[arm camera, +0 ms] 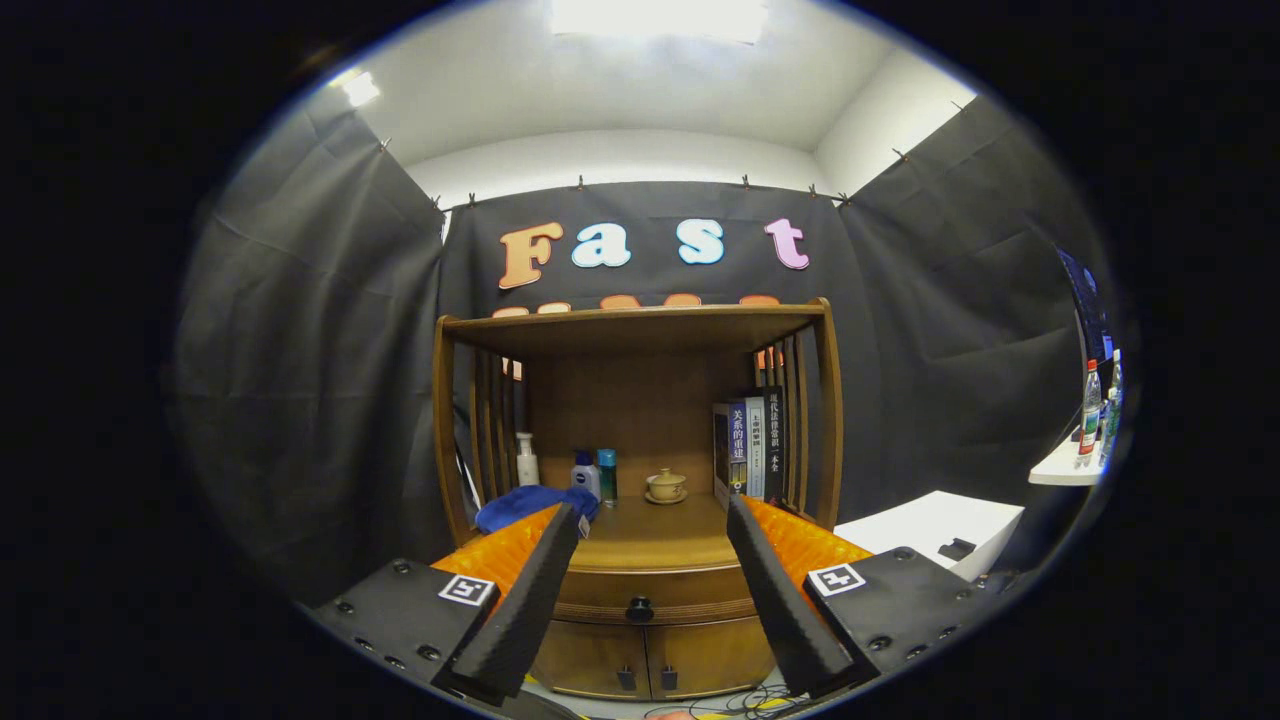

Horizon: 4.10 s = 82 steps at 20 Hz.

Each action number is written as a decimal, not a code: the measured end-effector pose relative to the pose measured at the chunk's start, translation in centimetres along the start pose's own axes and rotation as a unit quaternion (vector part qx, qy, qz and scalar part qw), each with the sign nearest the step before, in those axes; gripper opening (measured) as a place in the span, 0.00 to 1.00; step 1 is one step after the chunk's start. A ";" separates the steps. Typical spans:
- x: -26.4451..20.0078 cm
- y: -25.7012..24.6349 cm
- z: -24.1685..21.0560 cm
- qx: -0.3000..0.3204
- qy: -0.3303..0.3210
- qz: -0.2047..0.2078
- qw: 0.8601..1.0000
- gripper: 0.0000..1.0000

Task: Pull open the drawer, take out the items inside it, and place them on the countertop above the cabinet.

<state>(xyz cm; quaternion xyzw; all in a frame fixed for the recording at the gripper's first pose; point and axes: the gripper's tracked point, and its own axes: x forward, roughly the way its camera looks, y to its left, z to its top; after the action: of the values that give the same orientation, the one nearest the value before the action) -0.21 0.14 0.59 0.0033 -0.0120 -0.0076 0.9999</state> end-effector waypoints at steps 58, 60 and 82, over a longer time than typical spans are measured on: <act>21.3 -0.1 -33.6 -0.010 0.136 -0.029 0.990 0.56; 21.2 0.0 -33.6 -0.016 0.137 -0.029 0.990 0.48; 7.6 0.1 -31.1 -0.028 0.151 -0.007 0.988 0.44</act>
<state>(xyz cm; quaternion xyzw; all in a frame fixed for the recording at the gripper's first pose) 8.15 0.30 -30.30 -0.0232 0.1390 -0.0140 0.9899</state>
